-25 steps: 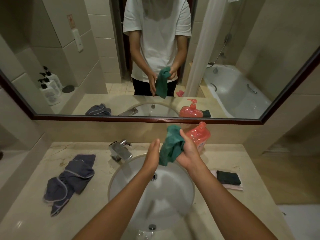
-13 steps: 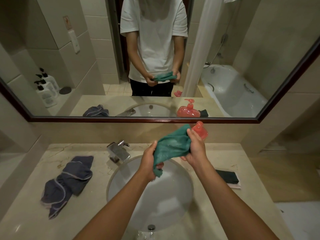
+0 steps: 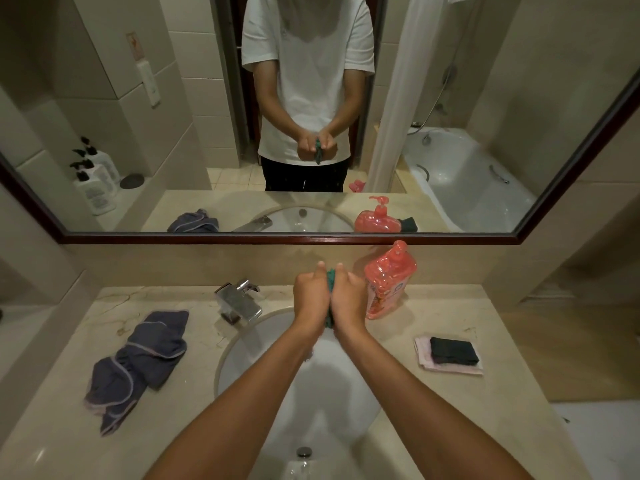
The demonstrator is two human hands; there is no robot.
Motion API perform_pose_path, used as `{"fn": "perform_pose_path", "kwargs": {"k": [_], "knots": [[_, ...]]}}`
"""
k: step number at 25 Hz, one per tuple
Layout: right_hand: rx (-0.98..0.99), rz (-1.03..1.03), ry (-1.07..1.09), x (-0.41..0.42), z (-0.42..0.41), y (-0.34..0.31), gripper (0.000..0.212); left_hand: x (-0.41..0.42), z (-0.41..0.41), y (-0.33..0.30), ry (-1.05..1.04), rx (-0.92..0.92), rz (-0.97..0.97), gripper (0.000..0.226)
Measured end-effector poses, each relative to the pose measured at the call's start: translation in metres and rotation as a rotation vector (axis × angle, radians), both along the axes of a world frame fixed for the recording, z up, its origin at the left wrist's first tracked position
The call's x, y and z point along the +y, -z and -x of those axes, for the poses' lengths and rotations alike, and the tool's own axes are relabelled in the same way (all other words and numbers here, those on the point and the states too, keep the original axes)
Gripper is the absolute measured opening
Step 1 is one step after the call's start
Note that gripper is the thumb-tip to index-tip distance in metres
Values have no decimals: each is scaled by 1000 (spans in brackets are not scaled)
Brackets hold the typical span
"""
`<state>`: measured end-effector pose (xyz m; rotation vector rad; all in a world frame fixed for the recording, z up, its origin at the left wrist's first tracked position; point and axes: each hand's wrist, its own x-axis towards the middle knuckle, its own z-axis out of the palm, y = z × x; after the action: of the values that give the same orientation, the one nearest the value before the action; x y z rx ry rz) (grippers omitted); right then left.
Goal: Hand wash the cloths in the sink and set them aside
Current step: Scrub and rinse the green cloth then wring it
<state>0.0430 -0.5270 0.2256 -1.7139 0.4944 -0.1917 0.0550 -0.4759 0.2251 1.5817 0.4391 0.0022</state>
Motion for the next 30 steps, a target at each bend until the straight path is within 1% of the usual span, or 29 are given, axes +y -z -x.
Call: {"fn": "perform_pose_path", "kwargs": {"k": [2, 3, 5, 7, 9, 11, 15, 17, 19, 22, 23, 27, 30], "knots": [[-36, 60, -57, 8, 11, 7, 50, 9, -4, 0, -9, 0, 42, 55], [-37, 66, -41, 7, 8, 5, 50, 9, -2, 1, 9, -3, 49, 54], [-16, -15, 27, -4, -10, -2, 50, 2, 6, 3, 50, -11, 2, 53], [-18, -63, 36, -3, -14, -4, 50, 1, 6, 0, 42, -32, -48, 55], [-25, 18, -15, 8, -2, 2, 50, 9, -4, -5, -21, -38, -18, 55], [-36, 41, -44, 13, 3, 4, 50, 12, -6, -5, -48, -35, 29, 54], [-4, -95, 22, 2, -22, -6, 47, 3, 1, -8, -14, -33, -33, 53], [25, 0, -18, 13, -12, 1, 48, 12, -10, -10, -51, -11, -14, 53], [39, 15, -43, 20, -7, 8, 49, 16, -13, -8, -68, 16, 15, 52], [86, -151, 31, 8, -26, 5, 47, 6, -5, -1, -31, 34, -25, 52], [94, -169, 35, 8, -27, 5, 46, 6, -5, 0, -28, 32, -34, 52], [106, -73, -28, 23, -13, 17, 48, 19, -18, 3, -56, 62, -10, 52], [153, -169, 28, 9, -33, 12, 44, 8, -11, 11, -35, 81, -58, 51]]}}
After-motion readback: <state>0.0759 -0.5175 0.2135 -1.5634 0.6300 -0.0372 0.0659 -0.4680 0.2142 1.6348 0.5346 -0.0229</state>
